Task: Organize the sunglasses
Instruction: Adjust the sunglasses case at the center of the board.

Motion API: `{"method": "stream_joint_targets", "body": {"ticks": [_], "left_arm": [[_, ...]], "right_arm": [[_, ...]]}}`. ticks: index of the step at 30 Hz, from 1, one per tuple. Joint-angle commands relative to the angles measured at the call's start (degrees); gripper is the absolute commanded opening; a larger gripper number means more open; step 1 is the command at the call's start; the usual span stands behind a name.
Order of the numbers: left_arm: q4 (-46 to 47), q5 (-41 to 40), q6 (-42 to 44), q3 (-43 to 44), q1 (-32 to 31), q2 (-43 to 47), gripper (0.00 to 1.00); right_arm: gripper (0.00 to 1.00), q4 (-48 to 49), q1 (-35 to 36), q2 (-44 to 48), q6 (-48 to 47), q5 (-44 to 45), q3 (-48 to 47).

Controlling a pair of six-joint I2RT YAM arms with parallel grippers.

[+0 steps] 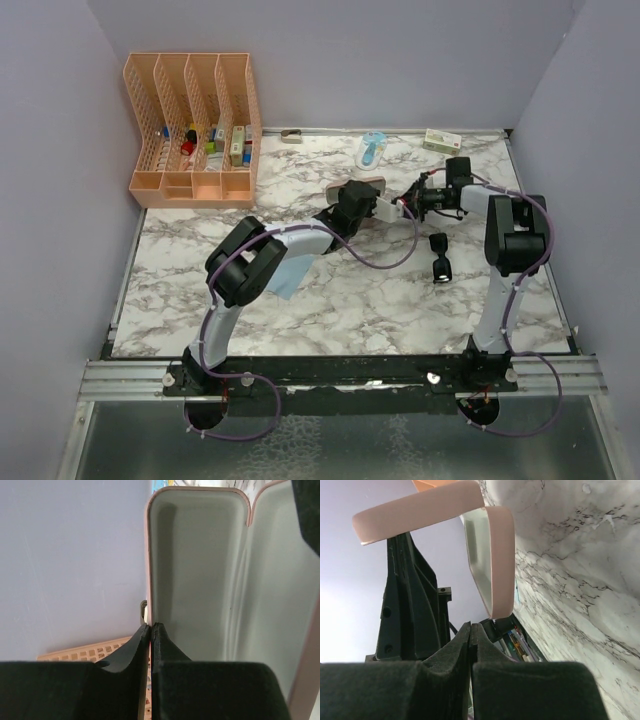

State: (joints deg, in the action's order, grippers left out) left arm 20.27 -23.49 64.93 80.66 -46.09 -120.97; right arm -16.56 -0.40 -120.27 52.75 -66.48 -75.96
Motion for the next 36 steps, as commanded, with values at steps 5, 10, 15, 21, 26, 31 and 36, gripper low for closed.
{"method": "stream_joint_targets", "body": {"ticks": [5,10,15,21,26,31,36], "left_arm": [[8.7,0.2,2.9,-2.8,-0.3,2.2,0.2],[7.7,0.1,2.3,-1.7,-0.3,1.6,0.27],[5.5,0.7,0.6,-0.5,-0.3,1.3,0.36],[4.5,1.2,0.1,0.8,-0.1,0.3,0.46],[1.4,0.1,-1.4,2.6,-0.1,-0.1,0.46],[0.2,-1.7,-2.6,2.7,0.0,-0.3,0.47],[-6.3,-0.5,-6.7,4.3,0.9,-0.4,0.57]], "right_arm": [[0.01,1.3,0.4,-0.8,0.7,0.7,0.4],[0.01,-0.3,0.9,-1.3,-0.3,1.6,0.7],[0.01,0.5,2.3,-1.3,0.0,1.9,1.7],[0.01,1.2,3.4,-2.2,0.9,1.9,1.2],[0.01,1.4,4.2,-2.7,1.3,2.1,0.9],[0.01,1.5,5.3,-3.9,1.6,2.6,-0.1],[0.01,1.9,5.8,-4.9,2.3,2.8,-1.2]]}}
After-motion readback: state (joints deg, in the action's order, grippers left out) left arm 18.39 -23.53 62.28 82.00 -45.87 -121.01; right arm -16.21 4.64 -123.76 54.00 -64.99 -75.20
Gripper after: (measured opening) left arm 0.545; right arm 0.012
